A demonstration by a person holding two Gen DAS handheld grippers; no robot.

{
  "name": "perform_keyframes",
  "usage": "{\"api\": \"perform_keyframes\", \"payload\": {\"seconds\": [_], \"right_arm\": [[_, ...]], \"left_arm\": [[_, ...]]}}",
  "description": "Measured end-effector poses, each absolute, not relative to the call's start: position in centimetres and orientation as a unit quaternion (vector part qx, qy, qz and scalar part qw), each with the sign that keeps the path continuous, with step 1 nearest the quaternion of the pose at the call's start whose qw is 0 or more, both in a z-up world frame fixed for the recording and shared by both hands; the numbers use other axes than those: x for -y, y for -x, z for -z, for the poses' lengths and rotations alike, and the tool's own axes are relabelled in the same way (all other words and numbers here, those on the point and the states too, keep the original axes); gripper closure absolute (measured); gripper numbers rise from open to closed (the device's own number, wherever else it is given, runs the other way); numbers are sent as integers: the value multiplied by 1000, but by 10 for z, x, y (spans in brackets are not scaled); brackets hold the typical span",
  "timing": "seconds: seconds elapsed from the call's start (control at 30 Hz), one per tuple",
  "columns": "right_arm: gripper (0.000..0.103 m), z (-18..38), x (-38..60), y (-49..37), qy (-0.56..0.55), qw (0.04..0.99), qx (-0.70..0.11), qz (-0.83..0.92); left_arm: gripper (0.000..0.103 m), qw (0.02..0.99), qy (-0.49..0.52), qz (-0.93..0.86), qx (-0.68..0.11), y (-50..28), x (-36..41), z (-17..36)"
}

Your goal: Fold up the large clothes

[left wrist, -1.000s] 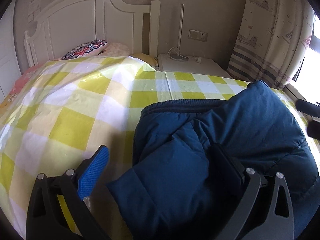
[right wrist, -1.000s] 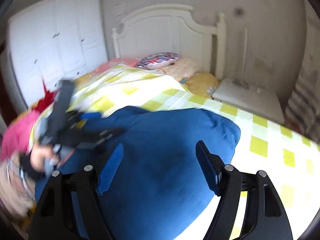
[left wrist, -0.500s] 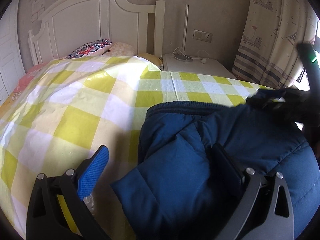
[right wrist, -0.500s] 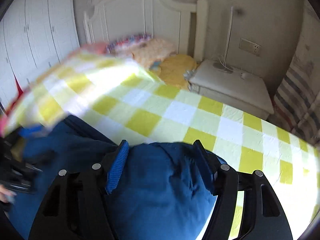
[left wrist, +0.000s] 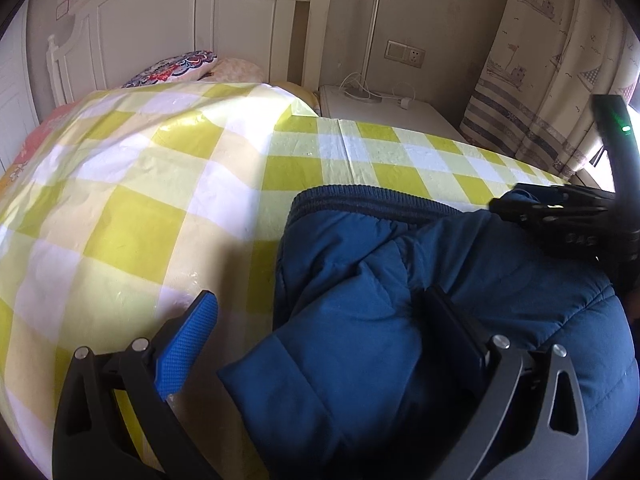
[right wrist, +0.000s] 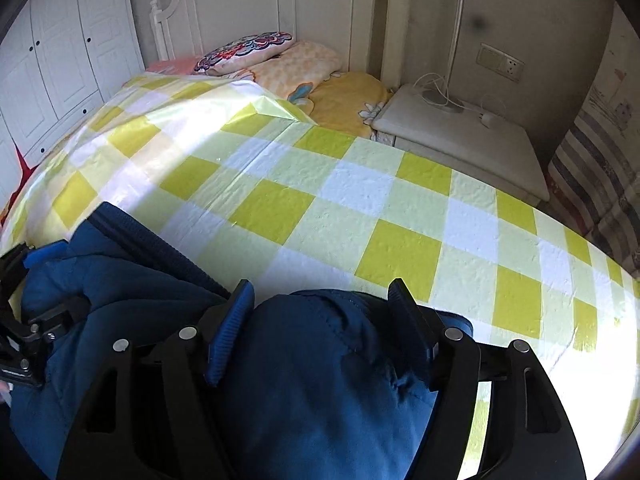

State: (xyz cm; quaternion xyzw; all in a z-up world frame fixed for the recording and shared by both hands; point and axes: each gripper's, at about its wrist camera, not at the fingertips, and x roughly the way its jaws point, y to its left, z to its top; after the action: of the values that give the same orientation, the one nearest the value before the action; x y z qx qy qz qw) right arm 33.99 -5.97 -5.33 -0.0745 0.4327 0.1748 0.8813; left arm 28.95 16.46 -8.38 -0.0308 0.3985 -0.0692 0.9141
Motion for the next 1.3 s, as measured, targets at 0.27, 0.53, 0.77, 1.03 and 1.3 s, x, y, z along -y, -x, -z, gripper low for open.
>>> {"api": "perform_keyframes", "payload": {"seconds": [0.27,0.53,0.77,1.03,1.3], "right_arm": [[8,1,59,-218,71,906,-338,-246],[8,4,40,-159,81,900,-348,-250],[5,47,-4,-75,179,903,-281,-270],[5,41,7,-67,163,904,-295,-264],[5,45,35,-38,155,893,-310,-285]], "left_arm": [[2,909,50,81,-405,-293,-169,87],[2,912,40,70,-401,-289,-166,85],[2,919,-4,51,-390,-282,-154,77],[2,930,-154,-37,-332,-209,-109,8],[2,948,-129,-43,-289,-121,-109,48]]}}
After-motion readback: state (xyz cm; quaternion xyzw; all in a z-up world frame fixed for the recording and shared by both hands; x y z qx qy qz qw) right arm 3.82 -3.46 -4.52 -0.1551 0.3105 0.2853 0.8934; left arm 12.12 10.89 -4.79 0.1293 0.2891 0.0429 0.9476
